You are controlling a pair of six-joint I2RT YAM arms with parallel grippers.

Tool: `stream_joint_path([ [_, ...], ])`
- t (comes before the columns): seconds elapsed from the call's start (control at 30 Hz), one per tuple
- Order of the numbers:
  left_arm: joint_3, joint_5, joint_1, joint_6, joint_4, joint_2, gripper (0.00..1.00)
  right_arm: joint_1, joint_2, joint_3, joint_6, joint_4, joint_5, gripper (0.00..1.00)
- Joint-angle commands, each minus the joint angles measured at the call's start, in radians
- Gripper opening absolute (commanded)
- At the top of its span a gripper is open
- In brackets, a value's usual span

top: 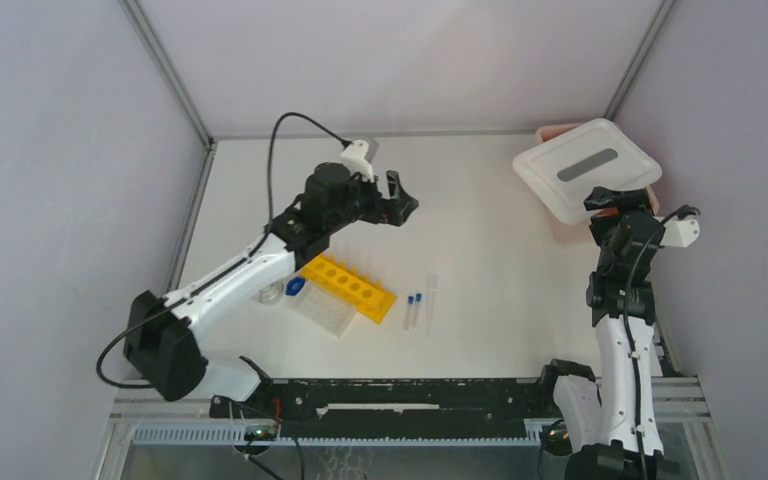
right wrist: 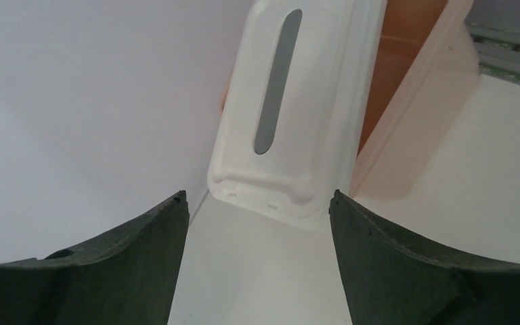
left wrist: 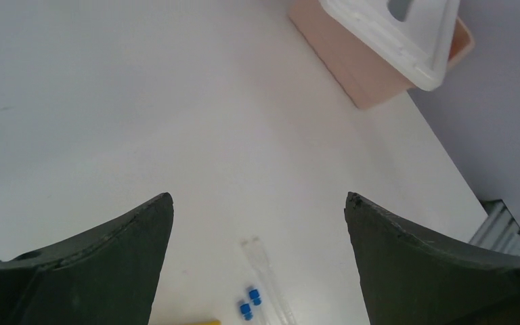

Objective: Organize the chemistry lab equipment

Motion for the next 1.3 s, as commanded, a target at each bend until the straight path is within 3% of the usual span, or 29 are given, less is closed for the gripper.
stream_joint_path([
  [0.0, 0.174, 0.195, -0.028, -0.023, 0.067, 0.143, 1.0, -0.056, -0.031, -0.02, 0.024, 0.006, -0.056, 0.83],
  [0.2, 0.307, 0.37, -0.034, -0.143, 0.212, 0.339, 1.0, -0.144, -0.026, -0.058, 0.013, 0.029, -0.157, 0.84],
  [0.4, 0.411, 0.42, -0.048, -0.225, 0.282, 0.461, 1.0, -0.204, 0.036, -0.065, -0.016, 0.08, -0.236, 0.85],
  [0.8, 0.392, 0.463, -0.056, -0.363, 0.432, 0.526, 1.0, -0.332, 0.213, -0.049, 0.031, 0.227, -0.299, 0.84],
  [1.27, 0.332, 0.396, -0.104, -0.344, 0.459, 0.48, 1.0, -0.389, 0.257, -0.03, 0.065, 0.315, -0.372, 0.81],
])
